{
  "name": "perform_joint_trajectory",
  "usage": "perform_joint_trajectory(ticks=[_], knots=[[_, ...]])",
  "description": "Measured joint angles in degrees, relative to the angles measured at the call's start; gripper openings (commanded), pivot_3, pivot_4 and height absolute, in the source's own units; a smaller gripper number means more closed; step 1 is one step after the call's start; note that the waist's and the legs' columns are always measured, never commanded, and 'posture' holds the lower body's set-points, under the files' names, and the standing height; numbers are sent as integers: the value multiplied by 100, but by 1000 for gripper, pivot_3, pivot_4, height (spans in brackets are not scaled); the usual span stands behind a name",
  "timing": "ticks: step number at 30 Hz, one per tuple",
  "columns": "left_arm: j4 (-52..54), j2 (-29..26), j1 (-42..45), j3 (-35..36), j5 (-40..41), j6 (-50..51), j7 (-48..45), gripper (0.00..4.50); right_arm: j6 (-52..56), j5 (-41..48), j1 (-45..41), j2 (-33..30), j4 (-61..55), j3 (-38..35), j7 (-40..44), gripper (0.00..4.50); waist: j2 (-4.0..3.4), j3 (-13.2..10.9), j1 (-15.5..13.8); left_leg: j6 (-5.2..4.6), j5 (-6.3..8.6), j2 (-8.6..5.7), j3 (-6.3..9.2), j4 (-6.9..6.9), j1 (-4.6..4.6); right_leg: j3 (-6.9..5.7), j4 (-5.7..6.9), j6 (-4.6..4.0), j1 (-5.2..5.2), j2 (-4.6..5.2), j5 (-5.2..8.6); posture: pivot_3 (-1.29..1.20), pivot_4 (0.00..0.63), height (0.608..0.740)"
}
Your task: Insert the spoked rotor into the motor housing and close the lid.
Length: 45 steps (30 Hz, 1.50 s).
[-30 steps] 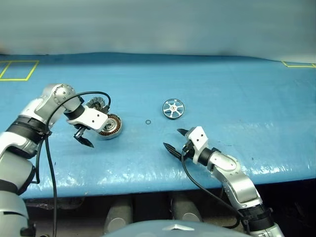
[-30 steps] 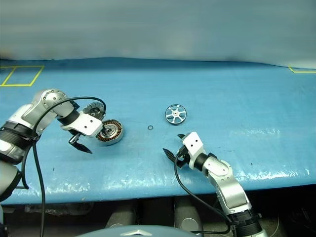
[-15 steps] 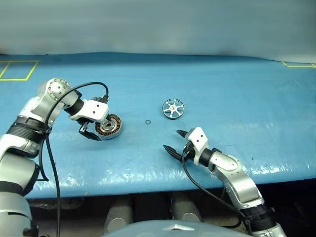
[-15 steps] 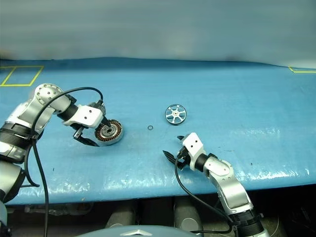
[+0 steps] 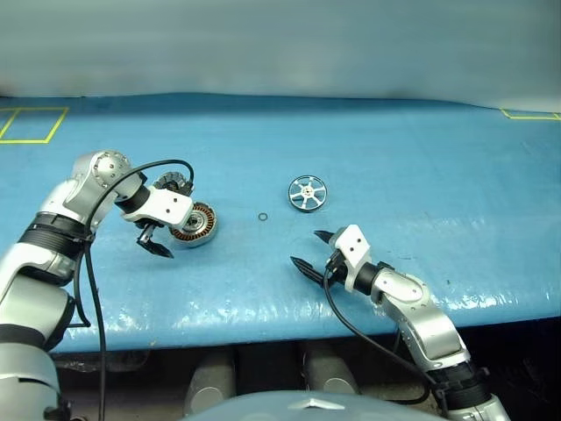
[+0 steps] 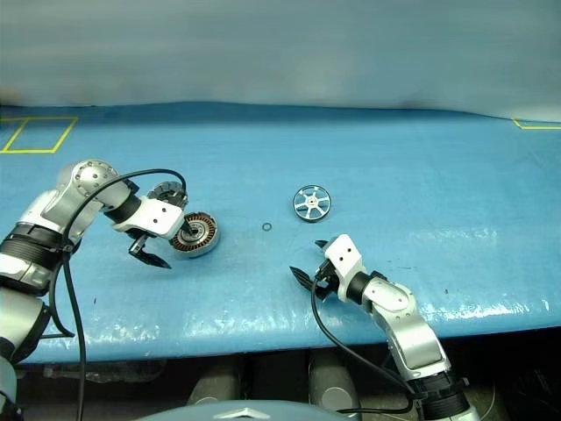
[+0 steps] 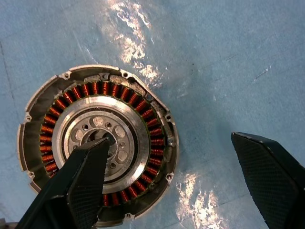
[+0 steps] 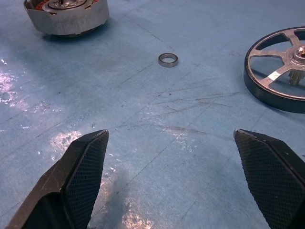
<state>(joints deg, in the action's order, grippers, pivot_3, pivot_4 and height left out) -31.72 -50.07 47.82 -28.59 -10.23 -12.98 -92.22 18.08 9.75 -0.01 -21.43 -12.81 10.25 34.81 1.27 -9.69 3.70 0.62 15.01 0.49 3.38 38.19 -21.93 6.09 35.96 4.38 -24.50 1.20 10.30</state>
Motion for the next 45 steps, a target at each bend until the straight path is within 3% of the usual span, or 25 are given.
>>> perform_joint_trajectory(ticks=[11, 17, 18, 22, 28, 34, 45], knots=[[-203, 226, -20, -1, -223, -113, 114, 4500, -1, 2, -56, 10, 0, -5, -3, 4439, 0, 1, 10, 0, 0, 0, 0, 1, 3, 0, 3, 0, 1, -1, 0, 0, 150, 740], [-381, 274, -18, 24, -347, -280, 352, 2968, -2, 2, -85, 15, 0, -6, -6, 4500, -1, 4, 30, 0, 0, 1, -4, -1, 16, 2, 4, 0, 9, 0, 0, 0, 150, 740], [-385, 274, -18, 29, -382, -304, 377, 2968, -2, 2, -81, 10, 0, -6, -6, 4500, 0, 4, 35, 0, 0, 1, -5, -1, 17, 3, 6, 0, 10, -1, 0, 0, 150, 740], [-388, 268, -6, 51, -452, -388, 330, 2097, -2, 2, -71, -20, -1, -21, -14, 4500, -4, 6, 48, 0, 0, 1, -6, -1, 23, 4, 10, 0, 11, -1, 0, 0, 150, 740], [-400, 321, -15, 83, -481, -721, 346, 2098, -2, 2, -72, -48, -3, -61, -10, 4500, -6, 8, 20, -1, 0, 0, -6, 1, 24, 5, 12, 0, 15, 0, 0, 0, 150, 740], [285, 635, -137, 43, -211, -840, 26, 2098, -2, 0, -72, -108, -2, -74, 26, 4500, -1, 8, -64, 0, 0, -6, -3, 2, 7, 6, -3, 4, 12, 6, -2, 0, 150, 740], [276, 764, 270, -625, -241, -2282, 1, 2098, -11, -8, -69, -165, 10, -145, 33, 4500, 2, 5, -30, -1, 0, -4, -4, 3, 7, 7, -1, 4, 9, 2, -3, 0, 150, 740]])
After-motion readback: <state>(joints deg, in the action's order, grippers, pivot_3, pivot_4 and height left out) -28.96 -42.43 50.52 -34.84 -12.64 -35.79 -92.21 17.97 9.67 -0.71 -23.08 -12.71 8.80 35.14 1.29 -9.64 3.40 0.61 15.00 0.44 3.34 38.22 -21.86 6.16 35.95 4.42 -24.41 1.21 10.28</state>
